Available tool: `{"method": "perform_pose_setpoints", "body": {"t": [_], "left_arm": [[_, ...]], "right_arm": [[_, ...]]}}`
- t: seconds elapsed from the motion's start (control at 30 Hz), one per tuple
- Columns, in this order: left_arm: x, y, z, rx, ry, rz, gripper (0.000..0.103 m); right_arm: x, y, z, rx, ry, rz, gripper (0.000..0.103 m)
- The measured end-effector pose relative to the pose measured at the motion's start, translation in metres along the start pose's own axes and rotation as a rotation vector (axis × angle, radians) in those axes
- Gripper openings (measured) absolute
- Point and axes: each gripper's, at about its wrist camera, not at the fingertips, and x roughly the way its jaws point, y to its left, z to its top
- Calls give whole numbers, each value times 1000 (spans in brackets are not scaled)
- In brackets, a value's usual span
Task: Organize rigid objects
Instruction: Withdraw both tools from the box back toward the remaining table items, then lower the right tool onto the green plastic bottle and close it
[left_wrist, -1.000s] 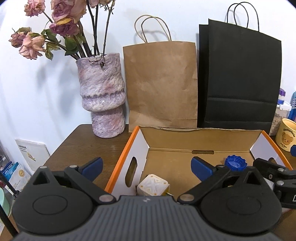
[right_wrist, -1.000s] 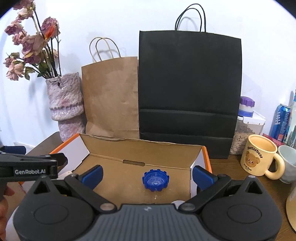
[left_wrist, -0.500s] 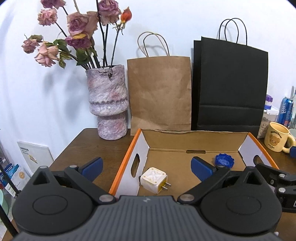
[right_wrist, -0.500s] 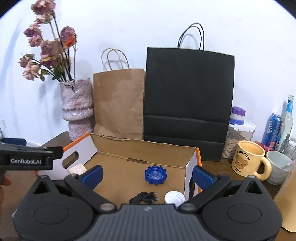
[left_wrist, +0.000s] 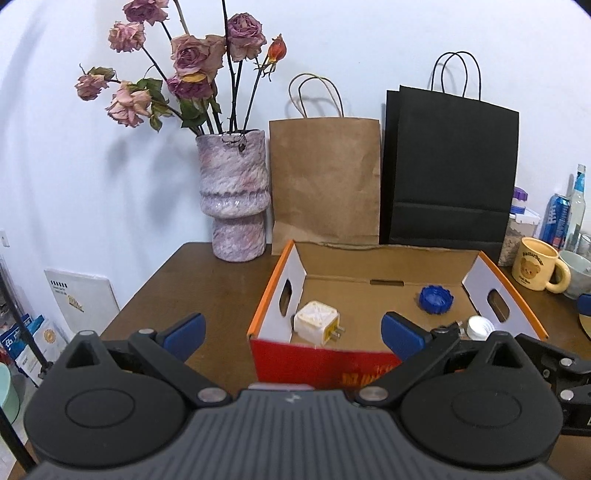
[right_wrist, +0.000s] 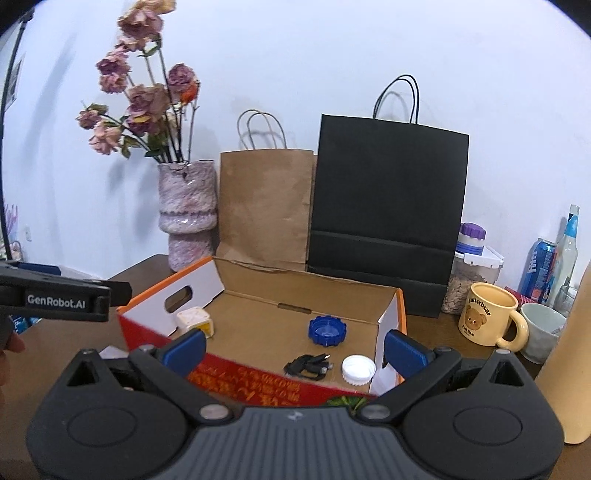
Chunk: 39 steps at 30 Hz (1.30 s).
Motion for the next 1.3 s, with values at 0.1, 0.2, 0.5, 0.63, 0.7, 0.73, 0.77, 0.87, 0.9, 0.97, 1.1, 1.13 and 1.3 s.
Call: {"method": "perform_pose_setpoints", "body": {"t": [0.1,0.2,0.5,0.63,0.7,0.73,0.77,0.87,0.9,0.97,1.1,1.13,1.3], "left_arm": [[-13,2,-5,2,-1,0,103],[-27,6,-12,3,-5,-5,103],[-53,15,-39,5,22,-16,103],[-59,16,-54,14,37,-22,103],[-60,17,-60,18,44,-27,103],[-61,17,-64,18,48,-32,103],[-62,17,-66,20,50,-35,103],[-66,17,-75,24,51,-46,103],[-67,17,-77,26,51,-47,103],[-69,18,-82,29,54,-48,103],[-68,19,-93,36,70,-58,103],[-67,19,-96,37,76,-62,103],[-66,19,-110,43,88,-85,103]], "right_arm": [[-11,5,-5,-10,2,2,103],[-23,9,-12,-16,4,1,103],[-57,14,-38,-35,16,1,103],[-66,15,-51,-34,37,-2,103],[-69,15,-57,-33,49,-5,103],[-70,14,-61,-31,55,-5,103],[-71,14,-64,-30,61,-5,103],[-73,15,-74,-30,81,-7,103],[-73,16,-76,-30,88,-7,103],[-73,17,-82,-31,102,-7,103],[-73,20,-90,-38,125,-8,103],[-72,21,-92,-39,130,-7,103],[-72,25,-98,-49,141,-5,103]]}}
